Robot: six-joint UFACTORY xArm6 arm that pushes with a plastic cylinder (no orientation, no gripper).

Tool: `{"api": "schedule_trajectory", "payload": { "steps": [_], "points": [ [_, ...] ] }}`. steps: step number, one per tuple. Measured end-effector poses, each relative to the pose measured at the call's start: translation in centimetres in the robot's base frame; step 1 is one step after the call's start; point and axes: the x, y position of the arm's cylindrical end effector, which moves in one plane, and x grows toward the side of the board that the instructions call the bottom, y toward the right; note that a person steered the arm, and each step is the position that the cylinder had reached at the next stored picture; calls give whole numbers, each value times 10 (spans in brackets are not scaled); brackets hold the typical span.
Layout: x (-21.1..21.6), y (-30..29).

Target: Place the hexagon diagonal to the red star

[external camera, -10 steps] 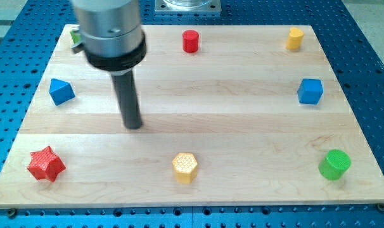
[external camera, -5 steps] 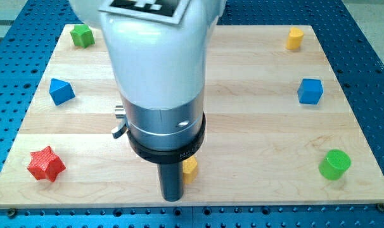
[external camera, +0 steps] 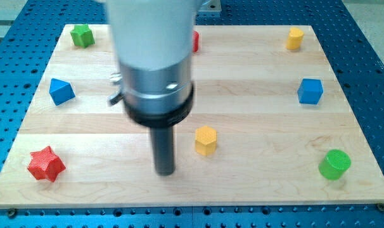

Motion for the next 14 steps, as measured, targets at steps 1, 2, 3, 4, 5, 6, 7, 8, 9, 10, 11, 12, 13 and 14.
{"api": "schedule_trajectory", "payload": {
  "steps": [1, 2, 3, 4, 5, 6, 7, 8, 9, 10, 11, 12, 13, 14],
  "points": [
    [5, 53],
    [-15, 97],
    [-23, 97],
    [-53, 76],
    [-61, 69],
    [-62, 68],
    [-45, 58],
    [-23, 34],
    [-48, 51],
    [-86, 84],
    [-87, 85],
    [-69, 73],
    [-34, 59],
    [-64, 38]
  ]
}}
